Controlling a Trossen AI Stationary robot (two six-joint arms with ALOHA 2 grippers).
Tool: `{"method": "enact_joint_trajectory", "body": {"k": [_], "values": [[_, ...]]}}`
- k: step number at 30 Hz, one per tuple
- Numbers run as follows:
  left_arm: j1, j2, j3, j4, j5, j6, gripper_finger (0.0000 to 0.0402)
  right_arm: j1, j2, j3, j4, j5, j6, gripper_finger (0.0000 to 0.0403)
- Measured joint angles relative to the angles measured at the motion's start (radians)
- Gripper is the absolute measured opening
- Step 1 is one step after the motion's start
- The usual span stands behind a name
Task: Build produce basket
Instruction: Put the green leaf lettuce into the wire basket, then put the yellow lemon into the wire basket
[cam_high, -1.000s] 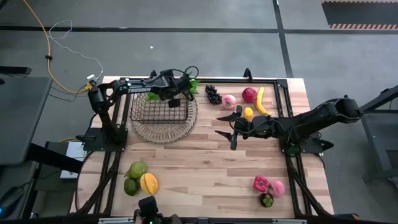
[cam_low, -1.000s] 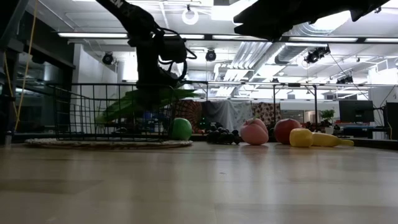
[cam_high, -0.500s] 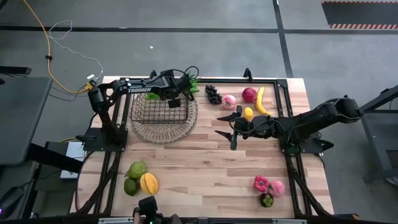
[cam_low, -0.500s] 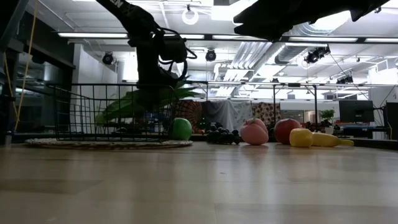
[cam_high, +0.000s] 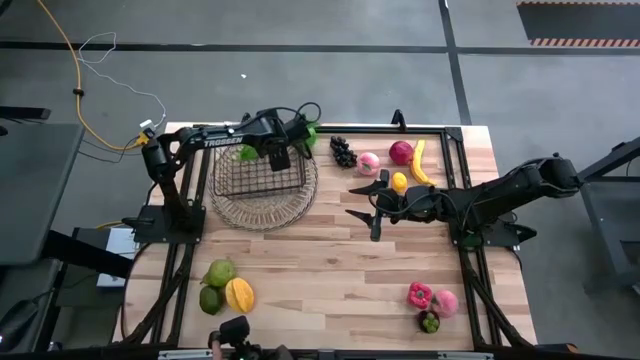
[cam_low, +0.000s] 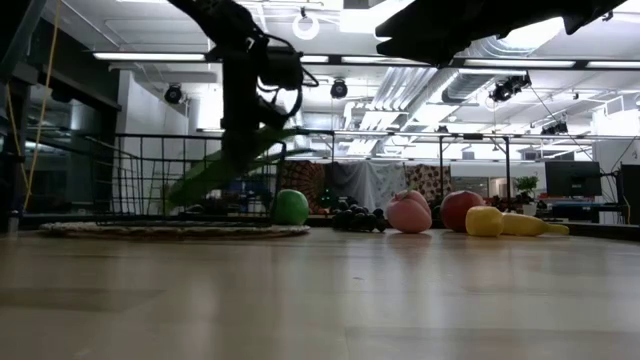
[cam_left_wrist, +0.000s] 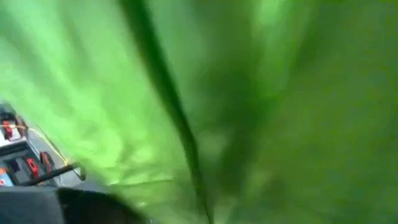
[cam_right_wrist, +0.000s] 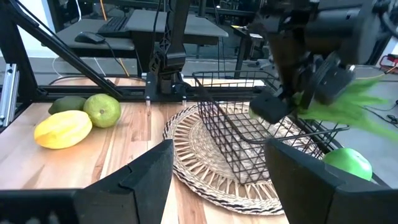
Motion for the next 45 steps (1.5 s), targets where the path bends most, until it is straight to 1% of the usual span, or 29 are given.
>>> {"method": "enact_joint_trajectory", "body": {"k": [4,11,14,22,28,35,38,40,43,45], "values": [[-0.001,0.0,0.06,-0.045,0.053,-0.044,0.028,0.0,0.0,0.0,0.0,0.0,0.0,0.0243],[-0.001,0.0,0.145,-0.079,0.187,-0.083,0.0282,0.0,0.0,0.0,-0.008,0.0,0.0,0.0243],[-0.001,0.0,0.164,-0.094,0.241,-0.099,0.0282,0.0,0.0,0.0,-0.012,0.0,0.0,0.0243],[0.002,-0.017,0.172,-0.105,0.33,-0.12,0.0282,0.0,0.0,0.0,-0.012,-0.003,0.0,0.0243],[0.019,-0.079,0.171,-0.115,0.4,-0.137,0.0282,0.0,0.0,0.0,-0.012,-0.006,0.0,0.0243],[0.034,-0.192,0.171,-0.096,0.555,-0.175,0.0282,0.0,0.0,0.0,-0.012,-0.007,0.0,0.0243],[0.031,-0.254,0.169,-0.043,0.622,-0.206,0.0282,0.0,0.0,0.0,-0.012,-0.007,0.0,0.0243],[0.025,-0.302,0.151,0.025,0.662,-0.231,0.0282,0.0,0.0,0.0,-0.012,-0.007,0.0,0.0243],[-0.005,-0.382,0.094,0.175,0.688,-0.278,0.0282,0.0,0.0,0.0,-0.012,-0.007,0.0,0.0243],[-0.03,-0.443,0.031,0.292,0.71,-0.301,0.0282,0.0,0.0,0.0,-0.012,-0.007,0.0,0.0243]]}}
